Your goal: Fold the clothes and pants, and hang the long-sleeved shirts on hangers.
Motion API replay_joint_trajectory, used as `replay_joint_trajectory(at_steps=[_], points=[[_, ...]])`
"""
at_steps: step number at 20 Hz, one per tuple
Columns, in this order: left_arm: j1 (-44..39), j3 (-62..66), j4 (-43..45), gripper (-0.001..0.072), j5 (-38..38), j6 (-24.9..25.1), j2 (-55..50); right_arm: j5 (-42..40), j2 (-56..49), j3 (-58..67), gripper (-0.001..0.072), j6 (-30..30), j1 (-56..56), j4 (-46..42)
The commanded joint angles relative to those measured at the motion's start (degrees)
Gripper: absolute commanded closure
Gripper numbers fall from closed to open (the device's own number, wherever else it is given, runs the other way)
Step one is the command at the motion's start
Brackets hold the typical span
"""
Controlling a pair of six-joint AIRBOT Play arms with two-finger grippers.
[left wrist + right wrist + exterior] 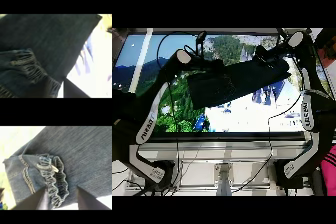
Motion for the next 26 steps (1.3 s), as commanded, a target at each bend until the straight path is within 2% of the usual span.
replay_joint_trajectory(at_steps=[1, 3, 4, 6, 9, 10, 11, 12, 13, 15, 19, 23, 24, 25, 26], points=[[5.5, 0.0, 1.3, 0.0688, -7.0, -0.3, 1.9, 0.1, -0.3, -0.2, 0.0575, -4.0, 0.0, 4.8], [10.3, -0.3, 4.7, 0.0689, -13.5, 3.7, 3.8, 0.5, -0.3, -0.4, 0.0689, -7.1, 0.0, 8.4], [12.8, -1.9, 7.0, 0.0689, -16.9, 3.9, 5.3, 0.9, -0.4, -0.5, 0.069, -8.3, 0.0, 10.2], [18.1, -10.4, 7.2, 0.0689, -18.4, 5.5, 9.7, 1.1, -1.1, -0.5, 0.069, -9.7, 0.0, 13.7], [26.6, -31.2, -1.5, 0.0687, -14.4, 8.7, 17.5, 1.2, -2.7, -0.6, 0.0688, -12.2, 0.1, 20.0], [29.3, -37.7, -7.6, 0.0687, -13.2, 8.9, 19.1, 0.7, -3.0, -0.6, 0.0641, -12.4, 0.1, 20.5], [31.3, -42.4, -14.0, 0.0642, -13.0, 9.5, 19.6, -0.8, -3.0, -0.6, 0.0442, -12.4, 0.1, 20.5], [32.3, -46.0, -18.9, 0.0368, -12.8, 12.4, 19.5, -2.3, -3.0, -0.6, 0.0243, -12.4, 0.1, 20.9], [32.4, -48.0, -20.7, 0.0206, -11.9, 13.1, 19.2, -3.4, -3.0, -0.6, 0.0204, -12.4, 0.1, 21.0], [30.9, -48.7, -20.2, 0.0208, -9.3, 13.1, 17.2, -3.1, -3.0, -0.6, 0.0204, -12.5, 0.1, 21.0], [27.0, -48.7, -24.0, 0.0208, 4.4, 12.9, 13.4, -2.6, -3.0, -0.6, 0.0204, -12.8, 0.1, 21.4], [22.1, -45.8, -25.3, 0.0209, 9.2, 12.9, 9.4, -3.0, -3.0, -0.6, 0.0204, -12.8, 0.1, 21.5], [21.0, -44.5, -25.3, 0.0229, 9.9, 12.9, 8.5, -3.0, -3.0, -0.6, 0.0204, -12.8, 0.1, 21.5], [20.3, -43.3, -25.3, 0.0339, 10.3, 12.9, 7.8, -3.0, -3.0, -0.6, 0.0204, -12.8, 0.1, 21.3], [19.8, -42.2, -25.3, 0.0575, 10.1, 13.0, 7.6, -3.0, -3.0, -0.6, 0.0205, -12.8, 0.1, 20.9]])
